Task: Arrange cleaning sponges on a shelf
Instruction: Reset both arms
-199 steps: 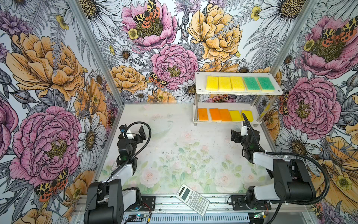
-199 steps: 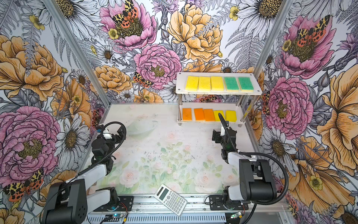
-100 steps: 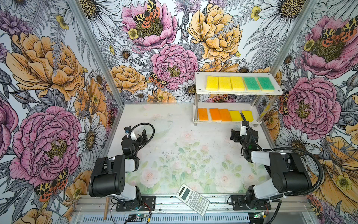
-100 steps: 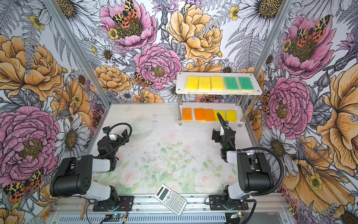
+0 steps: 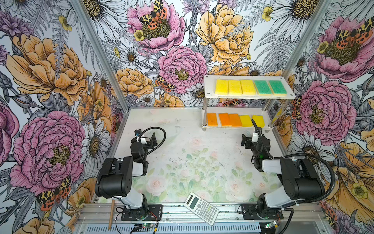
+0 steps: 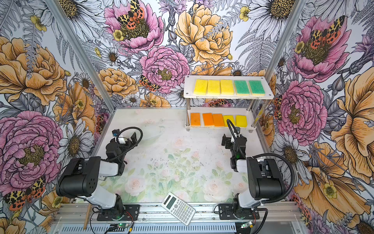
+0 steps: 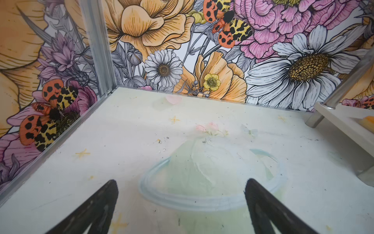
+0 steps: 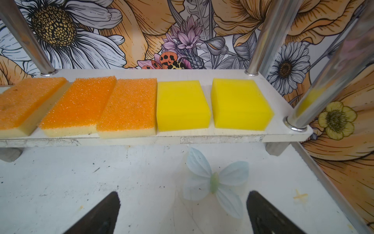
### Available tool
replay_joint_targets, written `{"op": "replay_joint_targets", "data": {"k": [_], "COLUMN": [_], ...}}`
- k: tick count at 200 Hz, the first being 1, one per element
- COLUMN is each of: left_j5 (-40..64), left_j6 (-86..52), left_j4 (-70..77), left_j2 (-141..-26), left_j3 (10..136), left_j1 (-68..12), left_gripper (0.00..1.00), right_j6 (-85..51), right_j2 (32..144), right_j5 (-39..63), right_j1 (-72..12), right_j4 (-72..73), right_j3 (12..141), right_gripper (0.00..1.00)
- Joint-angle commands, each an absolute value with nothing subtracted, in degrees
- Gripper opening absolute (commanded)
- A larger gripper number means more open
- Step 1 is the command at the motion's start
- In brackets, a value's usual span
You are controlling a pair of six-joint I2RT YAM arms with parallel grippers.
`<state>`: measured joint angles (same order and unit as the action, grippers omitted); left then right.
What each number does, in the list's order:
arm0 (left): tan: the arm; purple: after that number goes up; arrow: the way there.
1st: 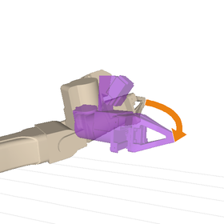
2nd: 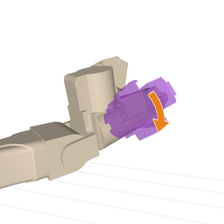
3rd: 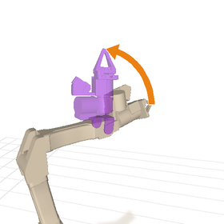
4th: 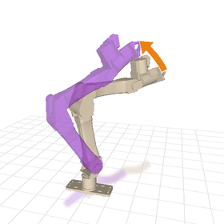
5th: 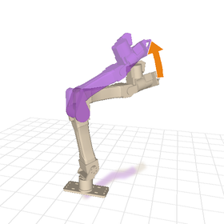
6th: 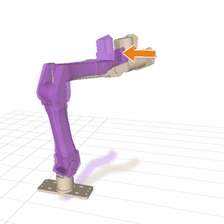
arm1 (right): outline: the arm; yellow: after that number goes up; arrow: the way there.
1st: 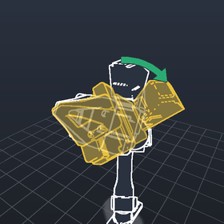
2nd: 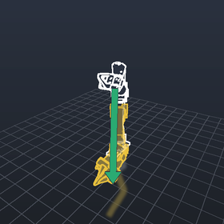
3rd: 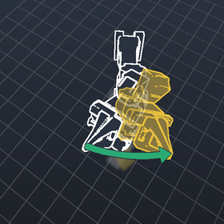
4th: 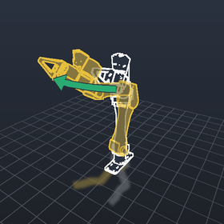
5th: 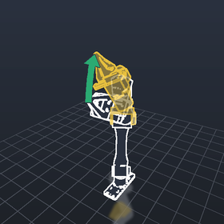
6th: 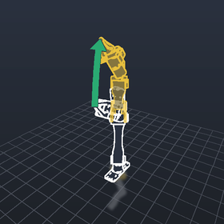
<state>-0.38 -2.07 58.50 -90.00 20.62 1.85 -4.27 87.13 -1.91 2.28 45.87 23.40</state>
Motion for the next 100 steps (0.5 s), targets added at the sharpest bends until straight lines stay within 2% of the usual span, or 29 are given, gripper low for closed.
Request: {"op": "replay_joint_targets", "data": {"k": [1, 100], "left_j5": [-5.39, -7.12], "left_j6": [0.89, 0.77], "left_j4": [54.28, 54.84], "left_j2": [-89.07, -89.11], "left_j3": [21.53, 21.32], "left_j1": [0.1, -0.35], "left_gripper": [0.99, 0.99], "right_j6": [-4.86, -4.83], "right_j2": [88.14, 88.11], "right_j5": [-2.74, -2.72], "right_j1": [1.98, 2.02], "right_j4": [48.97, 48.96], "right_j3": [22.84, 22.85], "right_gripper": [1.0, 1.0]}}
